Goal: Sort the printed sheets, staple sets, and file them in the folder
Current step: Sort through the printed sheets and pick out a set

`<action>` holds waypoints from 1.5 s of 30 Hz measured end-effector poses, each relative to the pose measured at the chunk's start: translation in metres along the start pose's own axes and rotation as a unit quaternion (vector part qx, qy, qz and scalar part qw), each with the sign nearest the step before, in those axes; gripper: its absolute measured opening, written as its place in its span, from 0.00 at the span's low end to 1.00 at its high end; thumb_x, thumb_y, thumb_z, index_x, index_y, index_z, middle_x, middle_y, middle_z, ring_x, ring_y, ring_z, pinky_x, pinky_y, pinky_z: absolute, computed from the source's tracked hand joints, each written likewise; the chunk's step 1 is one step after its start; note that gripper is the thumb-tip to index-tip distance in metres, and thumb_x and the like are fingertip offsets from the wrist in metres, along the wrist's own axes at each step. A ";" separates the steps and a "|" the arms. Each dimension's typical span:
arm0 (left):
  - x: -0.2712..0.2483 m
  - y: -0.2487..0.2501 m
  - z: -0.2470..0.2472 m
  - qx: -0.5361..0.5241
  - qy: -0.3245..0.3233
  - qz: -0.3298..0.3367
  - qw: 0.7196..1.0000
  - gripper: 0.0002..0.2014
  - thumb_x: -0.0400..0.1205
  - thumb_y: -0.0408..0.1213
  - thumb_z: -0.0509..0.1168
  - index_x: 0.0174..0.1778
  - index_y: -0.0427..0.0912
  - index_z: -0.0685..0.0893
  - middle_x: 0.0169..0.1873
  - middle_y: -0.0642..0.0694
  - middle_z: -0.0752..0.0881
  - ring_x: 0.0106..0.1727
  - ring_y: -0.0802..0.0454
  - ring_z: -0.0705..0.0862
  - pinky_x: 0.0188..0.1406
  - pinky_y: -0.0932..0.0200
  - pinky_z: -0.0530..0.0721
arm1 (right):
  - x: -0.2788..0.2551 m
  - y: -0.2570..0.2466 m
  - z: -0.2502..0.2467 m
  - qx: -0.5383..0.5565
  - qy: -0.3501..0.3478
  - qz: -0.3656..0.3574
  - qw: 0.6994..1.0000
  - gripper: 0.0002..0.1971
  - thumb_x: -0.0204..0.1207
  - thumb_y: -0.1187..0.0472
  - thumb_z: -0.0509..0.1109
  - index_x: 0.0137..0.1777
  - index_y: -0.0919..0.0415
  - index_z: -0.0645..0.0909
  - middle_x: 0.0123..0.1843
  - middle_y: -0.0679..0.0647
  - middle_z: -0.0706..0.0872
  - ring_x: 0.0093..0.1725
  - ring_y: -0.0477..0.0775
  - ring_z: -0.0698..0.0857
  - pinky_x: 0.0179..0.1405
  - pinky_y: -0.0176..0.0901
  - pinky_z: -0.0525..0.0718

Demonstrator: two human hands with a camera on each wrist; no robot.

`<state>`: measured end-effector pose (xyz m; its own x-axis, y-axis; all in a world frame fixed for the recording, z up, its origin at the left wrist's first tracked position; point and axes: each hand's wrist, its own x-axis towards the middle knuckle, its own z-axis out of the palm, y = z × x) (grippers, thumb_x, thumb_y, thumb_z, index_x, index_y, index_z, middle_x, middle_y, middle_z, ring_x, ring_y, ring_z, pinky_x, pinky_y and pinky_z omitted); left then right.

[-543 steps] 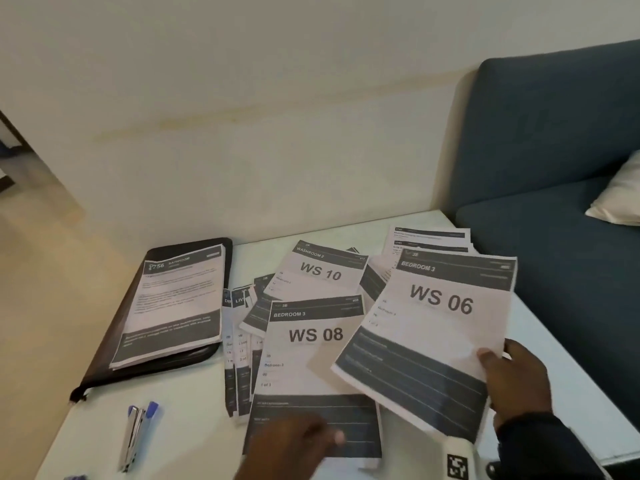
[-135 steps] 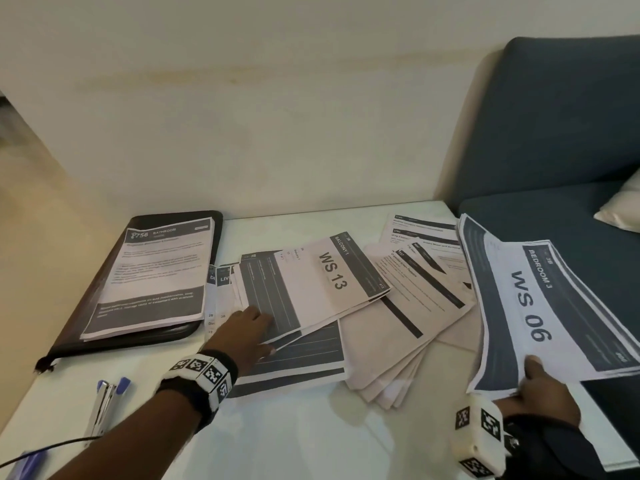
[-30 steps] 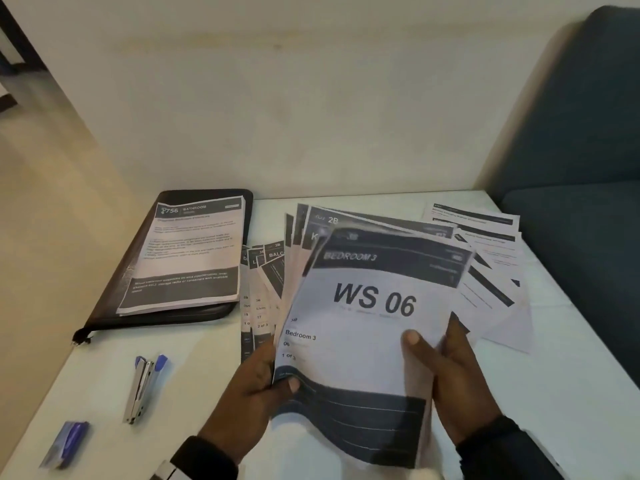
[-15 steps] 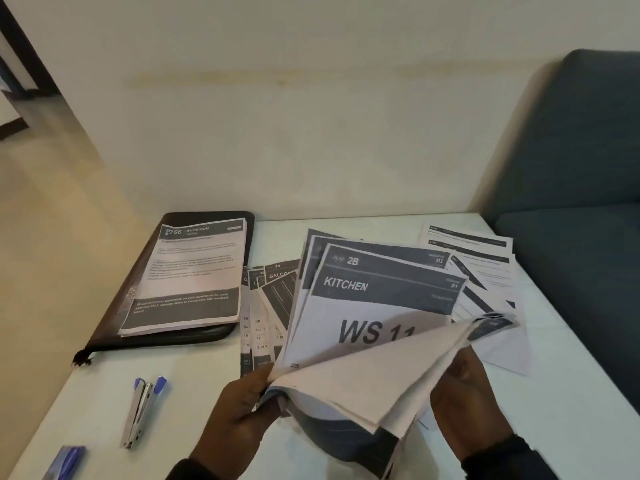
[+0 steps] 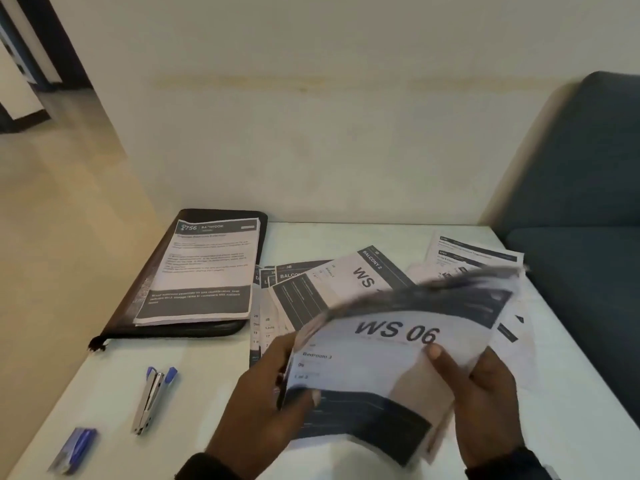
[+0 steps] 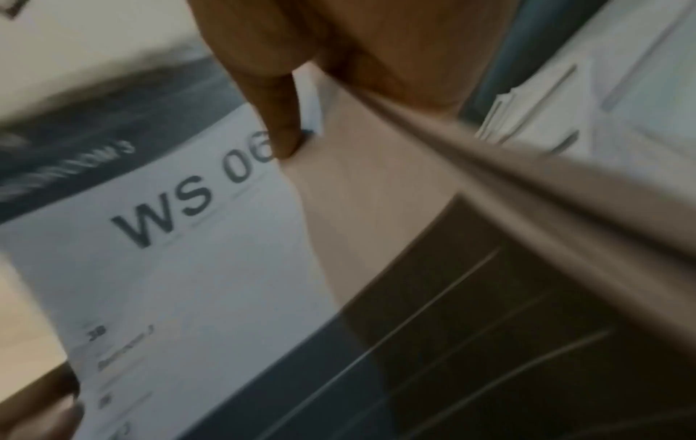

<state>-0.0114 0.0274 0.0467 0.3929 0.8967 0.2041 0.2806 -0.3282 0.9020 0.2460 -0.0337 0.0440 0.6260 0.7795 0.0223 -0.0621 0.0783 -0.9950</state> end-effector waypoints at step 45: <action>-0.010 -0.009 0.028 -0.230 0.078 -0.095 0.965 0.21 0.72 0.44 0.71 0.61 0.45 0.82 0.52 0.48 0.90 0.54 0.49 0.88 0.48 0.53 0.89 | -0.039 0.008 0.021 -0.036 -0.074 0.024 0.996 0.14 0.67 0.49 0.74 0.52 0.51 0.86 0.47 0.51 0.92 0.48 0.48 0.90 0.43 0.43 0.90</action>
<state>0.0062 0.0128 0.0262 0.2250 0.9735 0.0407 -0.0984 -0.0189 0.9950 0.2048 -0.0500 0.0371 0.5017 0.8649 -0.0166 -0.0303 -0.0016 -0.9995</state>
